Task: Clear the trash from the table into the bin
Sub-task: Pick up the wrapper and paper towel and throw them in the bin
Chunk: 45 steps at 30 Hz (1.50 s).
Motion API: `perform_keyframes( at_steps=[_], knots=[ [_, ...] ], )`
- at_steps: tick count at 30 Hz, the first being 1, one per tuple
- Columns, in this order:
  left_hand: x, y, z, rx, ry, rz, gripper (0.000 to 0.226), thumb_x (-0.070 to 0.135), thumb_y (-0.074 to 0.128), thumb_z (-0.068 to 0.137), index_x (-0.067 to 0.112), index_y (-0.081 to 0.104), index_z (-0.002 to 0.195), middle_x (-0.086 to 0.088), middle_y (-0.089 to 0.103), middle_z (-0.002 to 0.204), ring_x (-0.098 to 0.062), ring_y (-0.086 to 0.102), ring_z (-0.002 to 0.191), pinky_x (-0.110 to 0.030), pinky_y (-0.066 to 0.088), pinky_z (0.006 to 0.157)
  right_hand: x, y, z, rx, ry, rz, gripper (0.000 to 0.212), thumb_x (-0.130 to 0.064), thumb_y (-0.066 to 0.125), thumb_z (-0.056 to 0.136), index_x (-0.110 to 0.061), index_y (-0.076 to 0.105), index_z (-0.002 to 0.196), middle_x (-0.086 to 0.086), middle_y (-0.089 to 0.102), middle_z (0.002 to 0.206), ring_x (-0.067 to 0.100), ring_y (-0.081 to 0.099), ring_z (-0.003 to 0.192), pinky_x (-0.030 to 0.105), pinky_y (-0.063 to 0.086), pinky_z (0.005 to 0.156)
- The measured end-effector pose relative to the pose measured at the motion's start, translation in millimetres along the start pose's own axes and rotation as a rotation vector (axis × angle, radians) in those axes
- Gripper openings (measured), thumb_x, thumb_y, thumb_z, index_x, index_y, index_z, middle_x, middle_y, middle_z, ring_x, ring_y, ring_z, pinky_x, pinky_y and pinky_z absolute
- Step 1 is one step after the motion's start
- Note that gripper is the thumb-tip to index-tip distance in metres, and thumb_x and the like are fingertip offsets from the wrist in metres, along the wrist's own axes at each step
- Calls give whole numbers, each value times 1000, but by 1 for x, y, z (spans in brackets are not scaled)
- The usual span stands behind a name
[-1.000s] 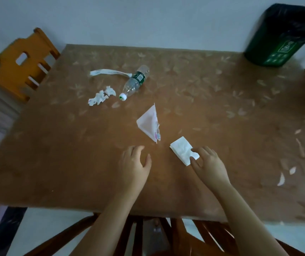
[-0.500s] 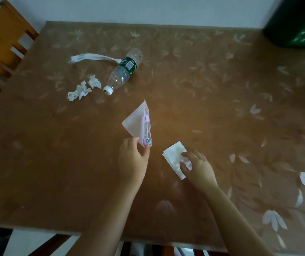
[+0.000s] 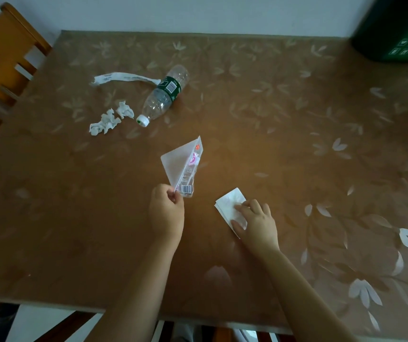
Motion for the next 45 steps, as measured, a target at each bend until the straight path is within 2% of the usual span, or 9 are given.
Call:
perform_keyframes(
  at_steps=[5,9,19,24,28,31,37,42,45],
  knots=[
    [-11,-14,-6,-18,-18,3,5,0,63,78,3,60,80,-8,60,81,-19,53,69,-26,36,60,-2,0,-2,19,13,7,24,-15,74,69,-11,67,92,8,61,93,33,50,83,36,46,55],
    [-15,-34,-21,-23,9,-23,8,-3,65,75,3,60,77,-9,62,79,-19,55,68,-23,36,59,-5,2,-6,33,7,20,13,-8,73,69,-8,66,81,11,60,86,34,50,77,31,42,51],
    [-22,-85,-76,-114,13,-106,11,2,68,76,8,60,80,-3,62,79,-12,59,70,-8,39,56,-5,7,-39,-42,95,145,4,-6,63,77,-6,62,81,8,58,86,26,50,81,28,34,59],
    [-20,-103,-94,-141,64,-149,16,0,69,75,12,58,76,-1,62,77,-6,57,69,-3,39,57,-4,9,-65,-187,132,97,6,-11,58,80,-9,62,84,4,56,87,26,55,80,27,34,58],
    [-9,-121,-104,-151,161,-160,19,-1,69,74,14,57,74,0,61,75,-5,56,66,-6,40,58,-4,1,-93,-305,204,-3,13,-18,54,84,-17,62,94,1,62,95,17,54,77,24,35,58],
    [0,-137,-111,-162,249,-198,21,-2,69,74,14,56,74,0,61,74,-6,54,63,-6,41,57,-12,-27,-114,-198,226,-7,11,-18,55,84,-16,62,92,2,63,93,15,53,74,24,34,54],
    [15,-179,-136,-201,470,-244,19,-5,70,72,8,56,76,-3,60,75,-12,57,65,-13,45,58,-58,-113,-174,168,196,46,4,-7,62,79,-10,61,80,0,55,76,20,52,64,32,41,54],
    [25,-211,-160,-255,572,-323,17,-5,70,71,5,57,77,-2,59,76,-4,54,69,-4,42,64,-104,-163,-249,393,162,-7,12,0,67,72,-9,59,73,-2,50,68,19,47,54,33,41,44],
    [39,-214,-179,-314,596,-371,22,-5,68,74,11,55,77,-1,57,76,-5,53,67,-3,41,65,-108,-182,-295,468,250,-58,12,-1,70,72,-9,61,75,3,56,69,22,51,55,36,43,43]
  ],
)
Point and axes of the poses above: each hand's wrist, its own z-axis towards the middle knuckle, its own y-axis out of the palm, x = y × z, the point moved 9 cm from there along z, towards the middle knuckle
